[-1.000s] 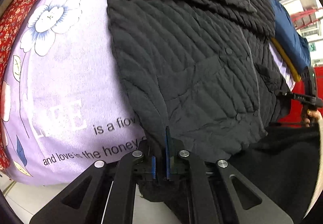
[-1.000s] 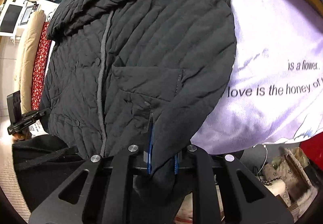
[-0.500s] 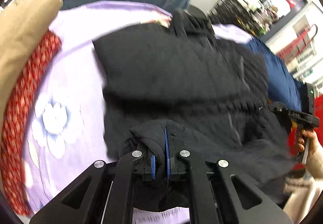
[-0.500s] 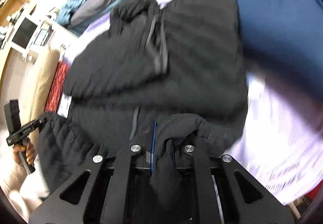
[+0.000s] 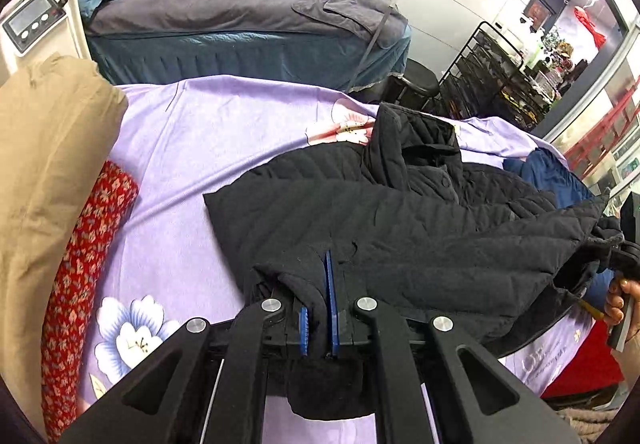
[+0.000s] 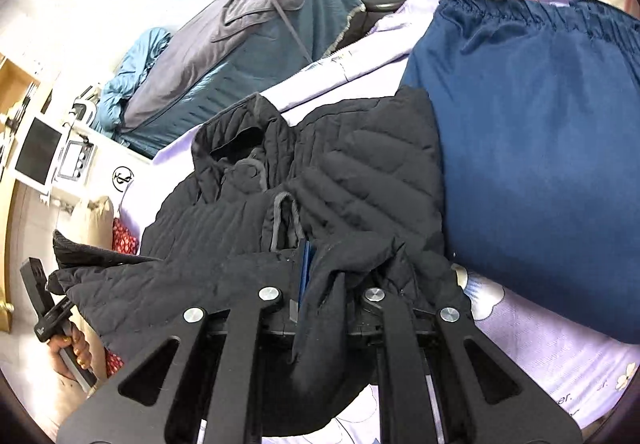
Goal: Fold large clothes
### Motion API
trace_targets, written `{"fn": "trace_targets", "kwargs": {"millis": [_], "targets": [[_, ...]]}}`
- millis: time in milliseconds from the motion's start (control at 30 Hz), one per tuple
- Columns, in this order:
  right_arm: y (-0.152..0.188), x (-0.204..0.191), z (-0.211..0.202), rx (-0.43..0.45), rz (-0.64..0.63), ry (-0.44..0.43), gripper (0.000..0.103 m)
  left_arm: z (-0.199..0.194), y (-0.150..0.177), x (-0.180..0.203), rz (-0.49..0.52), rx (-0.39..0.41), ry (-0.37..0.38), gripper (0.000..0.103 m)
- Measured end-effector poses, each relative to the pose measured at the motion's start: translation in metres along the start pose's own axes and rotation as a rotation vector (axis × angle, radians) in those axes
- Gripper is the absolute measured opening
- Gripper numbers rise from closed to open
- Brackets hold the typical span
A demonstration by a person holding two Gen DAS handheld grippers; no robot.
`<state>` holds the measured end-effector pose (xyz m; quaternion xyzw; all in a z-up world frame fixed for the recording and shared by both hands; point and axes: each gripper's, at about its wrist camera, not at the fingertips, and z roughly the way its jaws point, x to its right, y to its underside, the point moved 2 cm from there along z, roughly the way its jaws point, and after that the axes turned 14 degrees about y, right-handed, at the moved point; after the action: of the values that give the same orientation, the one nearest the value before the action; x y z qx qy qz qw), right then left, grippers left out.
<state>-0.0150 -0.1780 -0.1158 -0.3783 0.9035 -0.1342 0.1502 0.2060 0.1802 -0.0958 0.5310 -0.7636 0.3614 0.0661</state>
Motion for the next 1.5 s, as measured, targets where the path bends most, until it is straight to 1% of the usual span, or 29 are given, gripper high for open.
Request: {"fn": "trace_targets", "kwargs": {"millis": [67,133,200,267,300,367,400,433,467,500,533,567,600,633,700,767,833,867,933,1000,1067,1133,1167,1233,1267,1333,1367,1400,1500], "targets": [[-0.007,0.003,0.008,-0.024,0.032,-0.013,0.012,0.007,-0.006,-0.006,-0.026,-0.011,0.000,0.007],[-0.011,0.005,0.015,-0.046,0.070,-0.027,0.012,0.016,-0.011,-0.012,-0.063,-0.025,-0.005,0.010],[-0.016,0.009,0.023,-0.078,0.106,-0.031,0.014,0.020,-0.013,-0.017,-0.104,-0.037,0.004,0.010],[-0.019,0.013,0.031,-0.106,0.162,-0.049,0.019,0.018,-0.016,-0.023,-0.166,-0.040,0.046,0.013],[-0.021,0.019,0.035,-0.129,0.225,-0.087,0.022,0.016,-0.018,-0.027,-0.200,-0.041,0.071,0.015],[-0.024,0.025,0.038,-0.153,0.296,-0.141,0.035,0.007,-0.021,-0.034,-0.263,-0.029,0.129,0.026],[-0.026,0.029,0.039,-0.164,0.332,-0.174,0.037,0.000,-0.022,-0.038,-0.290,-0.013,0.163,0.030],[-0.029,0.028,0.040,-0.172,0.337,-0.180,0.040,-0.005,-0.023,-0.040,-0.307,-0.002,0.184,0.037],[-0.031,0.027,0.040,-0.182,0.335,-0.183,0.042,-0.014,-0.026,-0.044,-0.328,0.022,0.197,0.055],[-0.034,0.025,0.039,-0.193,0.330,-0.188,0.045,-0.025,-0.029,-0.047,-0.331,0.066,0.160,0.068],[-0.036,0.023,0.037,-0.198,0.332,-0.201,0.048,-0.041,-0.034,-0.050,-0.322,0.139,0.111,0.084],[-0.038,0.022,0.036,-0.203,0.343,-0.228,0.053,-0.053,-0.037,-0.052,-0.309,0.192,0.098,0.086],[-0.040,0.022,0.035,-0.207,0.372,-0.272,0.055,-0.063,-0.040,-0.054,-0.298,0.224,0.099,0.086],[-0.042,0.023,0.034,-0.208,0.401,-0.301,0.058,-0.067,-0.042,-0.056,-0.299,0.226,0.097,0.086],[-0.046,0.024,0.031,-0.207,0.445,-0.343,0.060,-0.071,-0.044,-0.062,-0.308,0.209,0.063,0.086],[-0.049,0.025,0.030,-0.202,0.466,-0.359,0.062,-0.068,-0.040,-0.063,-0.301,0.193,0.049,0.086],[-0.050,0.028,0.030,-0.205,0.500,-0.389,0.066,-0.058,-0.033,-0.062,-0.289,0.157,0.030,0.086],[-0.050,0.031,0.030,-0.208,0.539,-0.421,0.067,-0.054,-0.028,-0.060,-0.283,0.142,0.024,0.087],[-0.051,0.037,0.027,-0.211,0.580,-0.444,0.067,-0.040,-0.017,-0.055,-0.271,0.100,0.014,0.087],[-0.056,0.042,0.018,-0.185,0.568,-0.422,0.067,-0.027,-0.006,-0.051,-0.241,0.058,-0.014,0.086],[-0.065,0.042,0.004,-0.125,0.489,-0.347,0.067,-0.013,0.002,-0.044,-0.191,0.017,-0.049,0.087],[-0.073,0.039,-0.012,-0.055,0.363,-0.229,0.068,-0.001,0.010,-0.038,-0.143,-0.014,-0.071,0.087],[-0.074,0.038,-0.016,-0.033,0.313,-0.186,0.070,0.003,0.013,-0.037,-0.132,-0.023,-0.073,0.087],[-0.073,0.027,-0.020,0.024,0.146,-0.036,0.072,0.012,0.017,-0.038,-0.122,-0.040,-0.082,0.088],[-0.071,0.023,-0.019,0.035,0.088,0.008,0.072,0.016,0.018,-0.040,-0.120,-0.049,-0.090,0.088],[-0.062,0.008,-0.011,0.046,-0.069,0.119,0.072,0.026,0.018,-0.043,-0.115,-0.066,-0.093,0.088],[-0.057,0.002,-0.008,0.057,-0.122,0.154,0.072,0.029,0.017,-0.044,-0.114,-0.068,-0.095,0.088],[-0.051,-0.001,-0.005,0.070,-0.153,0.165,0.072,0.033,0.016,-0.046,-0.112,-0.071,-0.097,0.088],[-0.040,-0.009,0.002,0.106,-0.230,0.163,0.072,0.045,0.012,-0.046,-0.108,-0.086,-0.087,0.088]]}}
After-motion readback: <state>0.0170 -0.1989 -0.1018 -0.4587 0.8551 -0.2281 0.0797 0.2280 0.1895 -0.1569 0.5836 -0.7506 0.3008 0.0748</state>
